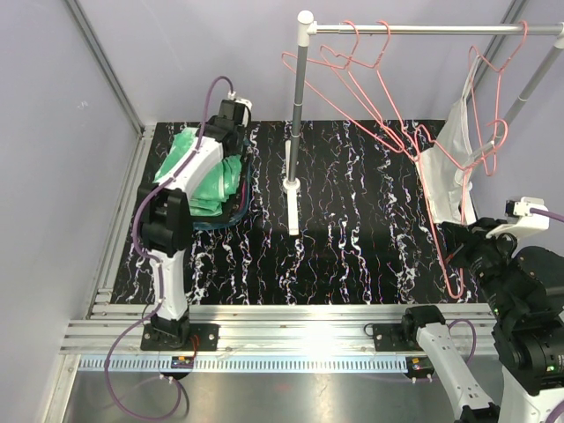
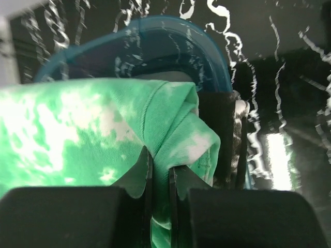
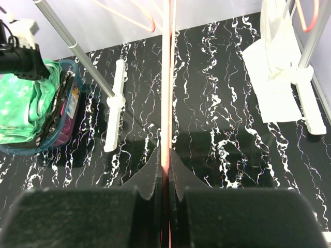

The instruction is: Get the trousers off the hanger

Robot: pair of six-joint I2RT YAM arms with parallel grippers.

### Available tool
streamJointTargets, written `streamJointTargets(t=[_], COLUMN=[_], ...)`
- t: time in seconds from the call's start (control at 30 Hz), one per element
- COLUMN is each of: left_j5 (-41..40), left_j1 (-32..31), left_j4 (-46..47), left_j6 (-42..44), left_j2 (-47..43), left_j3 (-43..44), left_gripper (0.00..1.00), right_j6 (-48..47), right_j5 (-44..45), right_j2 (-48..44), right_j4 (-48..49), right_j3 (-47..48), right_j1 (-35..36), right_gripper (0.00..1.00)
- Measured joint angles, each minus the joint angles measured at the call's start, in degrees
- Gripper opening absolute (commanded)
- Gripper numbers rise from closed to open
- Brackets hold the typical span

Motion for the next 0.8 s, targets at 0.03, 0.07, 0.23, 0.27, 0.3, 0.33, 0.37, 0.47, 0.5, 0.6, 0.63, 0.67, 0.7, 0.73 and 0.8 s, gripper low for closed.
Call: streamJointTargets(t=[0.03, 0.07, 0.23, 0.27, 0.3, 0.33, 0.37, 0.47, 0.5, 0.6, 0.63, 0.67, 0.7, 0.73, 0.8], left_j5=[1.16, 2.27, 8.81, 9.62, 10.10, 10.56, 10.93, 11.37, 11.50, 13.57, 14.69, 15.80, 16.83, 17.77, 19.32], left_j1=[0.70, 1.31, 4.96, 5.49, 5.75, 5.95, 6.10, 6.27, 6.32, 6.78, 6.86, 6.97, 7.10, 7.19, 7.39], left_j4=[-0.13, -0.44, -2.99, -3.26, -3.41, -3.48, -3.89, -4.81, -5.14, -5.97, -6.05, -6.14, -6.40, -6.40, -6.16], left_j6=[-2.38, -4.90, -17.29, -19.41, -20.94, -22.60, -24.13, -26.84, -27.17, -29.49, -30.01, -30.40, -30.77, -30.91, -31.47], left_j2=[0.26, 0.39, 0.83, 1.07, 1.22, 1.38, 1.64, 1.77, 1.73, 1.07, 0.63, 0.07, -0.57, -1.51, -3.96], left_j3=[0.24, 0.48, 2.86, 3.13, 3.28, 3.34, 3.76, 4.57, 4.81, 5.16, 5.55, 6.03, 6.71, 7.34, 7.69], left_gripper=[0.00, 0.00, 0.00, 0.00, 0.00, 0.00, 0.07, 0.42, 0.53, 0.80, 0.84, 0.89, 0.96, 0.99, 0.99], right_j6=[-0.04, -0.04, -0.07, -0.07, -0.07, -0.09, -0.09, -0.15, -0.28, -0.61, -0.81, -1.01, -1.27, -1.44, -1.84], right_j5=[0.02, 0.02, 0.02, 0.02, 0.02, 0.07, 0.09, 0.11, 0.15, 1.09, 1.57, 2.19, 3.02, 3.61, 4.96], right_j2=[0.00, 0.00, 0.00, 0.00, 0.00, 0.00, 0.00, 0.00, 0.00, 0.02, 0.02, 0.04, 0.04, 0.07, 0.11], right_j4=[0.00, 0.00, 0.00, 0.00, 0.00, 0.00, 0.00, 0.00, 0.00, 0.00, 0.00, -0.02, -0.02, -0.02, -0.02], right_j3=[-0.15, -0.31, -0.44, -0.44, -0.46, -0.46, -0.46, -0.46, -0.46, -0.46, -0.46, -0.46, -0.46, -0.46, -0.46], right_j1=[0.00, 0.02, 0.04, 0.04, 0.04, 0.04, 0.04, 0.04, 0.04, 0.42, 0.66, 0.92, 1.20, 1.40, 1.66], right_gripper=[0.00, 0.00, 0.00, 0.00, 0.00, 0.00, 0.00, 0.00, 0.00, 0.00, 0.00, 0.00, 0.00, 0.00, 0.00])
